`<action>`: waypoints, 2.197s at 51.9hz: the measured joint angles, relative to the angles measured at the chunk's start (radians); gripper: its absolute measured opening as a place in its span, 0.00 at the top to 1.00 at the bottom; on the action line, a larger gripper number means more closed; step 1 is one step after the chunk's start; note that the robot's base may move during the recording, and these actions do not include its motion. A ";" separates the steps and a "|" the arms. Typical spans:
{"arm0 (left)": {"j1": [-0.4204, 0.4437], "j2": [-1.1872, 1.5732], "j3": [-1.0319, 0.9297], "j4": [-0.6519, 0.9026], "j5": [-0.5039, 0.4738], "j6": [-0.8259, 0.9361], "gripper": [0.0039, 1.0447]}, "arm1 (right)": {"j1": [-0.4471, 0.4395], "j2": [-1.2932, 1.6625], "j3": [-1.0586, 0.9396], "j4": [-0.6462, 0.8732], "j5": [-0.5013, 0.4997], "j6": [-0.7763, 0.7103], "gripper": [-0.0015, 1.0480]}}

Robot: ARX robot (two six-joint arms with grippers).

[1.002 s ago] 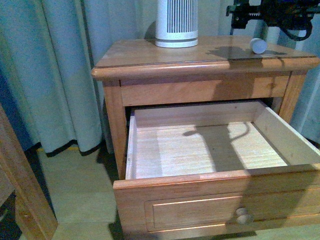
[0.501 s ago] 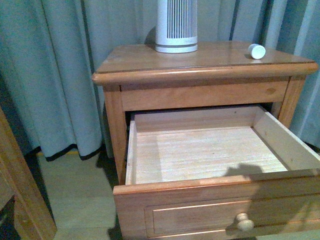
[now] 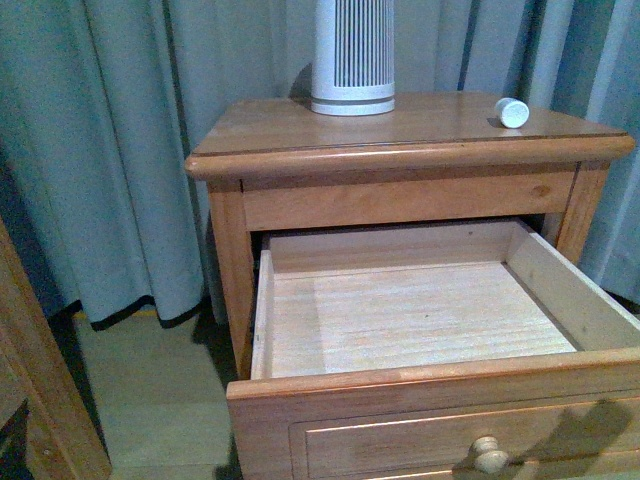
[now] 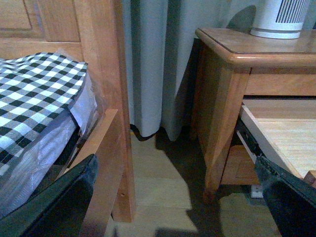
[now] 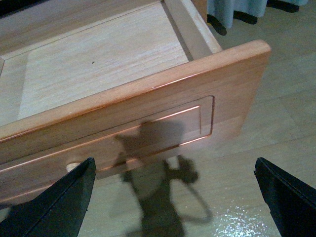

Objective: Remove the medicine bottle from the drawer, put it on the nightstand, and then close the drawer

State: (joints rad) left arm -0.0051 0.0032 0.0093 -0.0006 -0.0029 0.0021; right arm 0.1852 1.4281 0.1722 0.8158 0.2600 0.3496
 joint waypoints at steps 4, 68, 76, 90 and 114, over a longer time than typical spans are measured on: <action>0.000 0.000 0.000 0.000 0.000 0.000 0.06 | -0.005 0.109 0.032 0.102 -0.003 -0.007 0.07; 0.000 0.000 0.000 0.000 0.000 0.000 0.06 | -0.151 0.780 0.927 -0.071 -0.117 -0.111 0.07; 0.000 0.000 0.000 0.000 0.000 0.000 0.06 | -0.163 0.490 0.677 -0.103 -0.148 -0.080 0.07; 0.000 0.000 0.000 0.000 0.000 0.000 0.06 | -0.264 -0.198 0.268 -0.230 -0.191 -0.172 0.07; 0.000 0.000 0.000 0.000 0.000 0.000 0.06 | -0.261 -1.020 -0.025 -0.631 -0.092 -0.187 0.07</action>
State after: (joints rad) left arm -0.0051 0.0032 0.0093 -0.0006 -0.0029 0.0025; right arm -0.0761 0.4084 0.1471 0.1852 0.1680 0.1623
